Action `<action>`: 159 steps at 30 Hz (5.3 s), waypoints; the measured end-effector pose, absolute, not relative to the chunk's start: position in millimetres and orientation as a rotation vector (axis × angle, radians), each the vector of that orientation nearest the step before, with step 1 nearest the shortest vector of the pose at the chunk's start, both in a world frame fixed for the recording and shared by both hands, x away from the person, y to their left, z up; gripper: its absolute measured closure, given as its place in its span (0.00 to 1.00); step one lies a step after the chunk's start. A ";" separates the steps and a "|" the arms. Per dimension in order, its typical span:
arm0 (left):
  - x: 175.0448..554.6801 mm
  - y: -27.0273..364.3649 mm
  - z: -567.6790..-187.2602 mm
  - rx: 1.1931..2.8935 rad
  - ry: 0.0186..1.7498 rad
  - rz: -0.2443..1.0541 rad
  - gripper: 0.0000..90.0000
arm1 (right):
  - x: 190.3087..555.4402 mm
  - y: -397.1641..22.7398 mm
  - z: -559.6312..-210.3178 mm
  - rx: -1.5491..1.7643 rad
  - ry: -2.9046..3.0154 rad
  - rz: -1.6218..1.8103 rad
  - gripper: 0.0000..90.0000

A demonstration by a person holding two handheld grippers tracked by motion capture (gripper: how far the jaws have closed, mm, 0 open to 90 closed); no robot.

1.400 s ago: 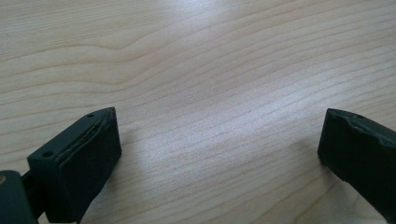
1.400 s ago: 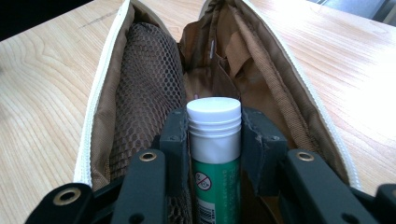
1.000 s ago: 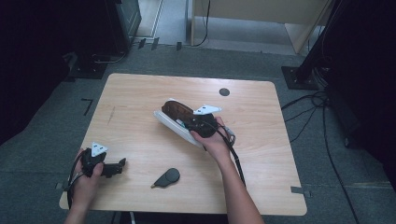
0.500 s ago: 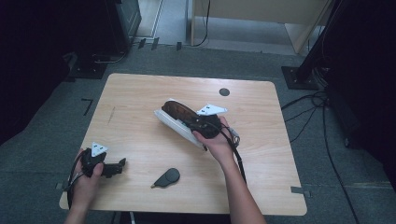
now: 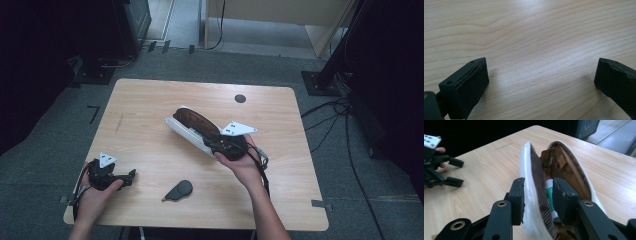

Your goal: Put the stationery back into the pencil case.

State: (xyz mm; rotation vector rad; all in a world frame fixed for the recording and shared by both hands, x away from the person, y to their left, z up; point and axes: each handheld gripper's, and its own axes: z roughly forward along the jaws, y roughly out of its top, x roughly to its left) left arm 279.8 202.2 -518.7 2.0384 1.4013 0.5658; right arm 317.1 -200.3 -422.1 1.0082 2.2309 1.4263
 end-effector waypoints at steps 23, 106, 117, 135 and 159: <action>234.7 162.6 -496.2 2.013 1.145 0.452 0.28 | 267.6 -194.3 -471.5 0.939 2.340 1.480 0.57; 258.7 91.1 -517.5 2.057 0.939 0.202 0.55 | 208.6 -162.3 -523.1 1.045 2.493 1.260 0.16; 258.6 90.3 -518.2 2.073 0.901 0.151 0.52 | 214.5 -181.7 -522.2 0.999 2.488 1.246 0.45; 263.4 75.5 -517.1 2.125 0.796 0.182 0.47 | 241.1 -191.3 -522.7 0.754 2.563 1.193 0.46; 252.5 50.0 -518.1 2.279 0.501 0.255 0.43 | 253.4 -200.7 -510.2 0.938 2.689 1.463 0.46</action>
